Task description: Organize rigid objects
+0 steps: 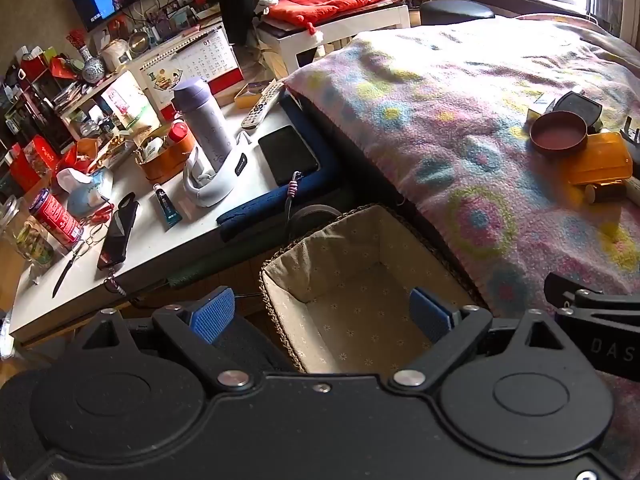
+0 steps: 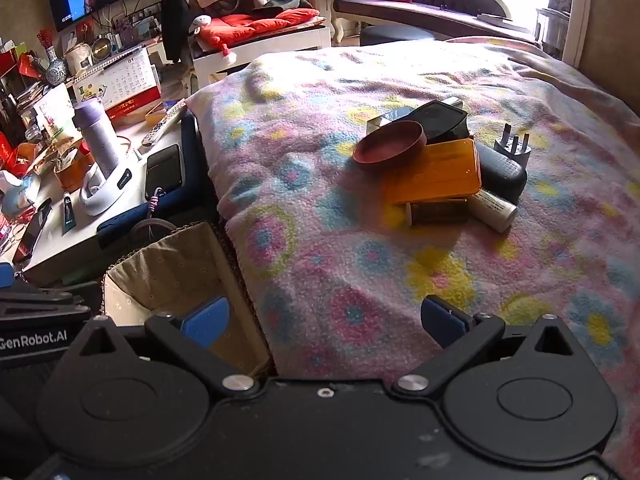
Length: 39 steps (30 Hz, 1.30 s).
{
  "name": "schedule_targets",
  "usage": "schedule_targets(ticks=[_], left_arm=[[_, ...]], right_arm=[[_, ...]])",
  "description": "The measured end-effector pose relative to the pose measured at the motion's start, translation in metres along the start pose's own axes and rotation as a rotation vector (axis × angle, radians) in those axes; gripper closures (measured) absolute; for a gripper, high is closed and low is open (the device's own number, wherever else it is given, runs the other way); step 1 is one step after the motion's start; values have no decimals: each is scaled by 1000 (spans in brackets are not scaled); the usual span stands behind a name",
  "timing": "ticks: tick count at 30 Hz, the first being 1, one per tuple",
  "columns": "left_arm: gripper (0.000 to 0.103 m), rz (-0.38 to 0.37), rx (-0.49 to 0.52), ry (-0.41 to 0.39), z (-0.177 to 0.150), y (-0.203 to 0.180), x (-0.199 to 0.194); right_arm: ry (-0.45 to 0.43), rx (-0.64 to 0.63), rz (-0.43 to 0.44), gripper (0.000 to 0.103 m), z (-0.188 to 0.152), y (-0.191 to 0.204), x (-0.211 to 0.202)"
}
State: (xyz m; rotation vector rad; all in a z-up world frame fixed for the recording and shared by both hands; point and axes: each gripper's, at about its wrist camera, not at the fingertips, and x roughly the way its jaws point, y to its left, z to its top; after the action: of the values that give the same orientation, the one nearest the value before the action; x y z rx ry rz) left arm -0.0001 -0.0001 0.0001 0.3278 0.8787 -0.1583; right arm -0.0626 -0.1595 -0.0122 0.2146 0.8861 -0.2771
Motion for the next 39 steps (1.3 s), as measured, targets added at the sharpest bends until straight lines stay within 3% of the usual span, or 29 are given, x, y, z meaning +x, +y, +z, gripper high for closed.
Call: schedule_targets(ticks=[39], left_arm=[[11, -2, -1, 4, 0, 0, 0]], right_arm=[[5, -3, 0, 0, -1, 3, 0]])
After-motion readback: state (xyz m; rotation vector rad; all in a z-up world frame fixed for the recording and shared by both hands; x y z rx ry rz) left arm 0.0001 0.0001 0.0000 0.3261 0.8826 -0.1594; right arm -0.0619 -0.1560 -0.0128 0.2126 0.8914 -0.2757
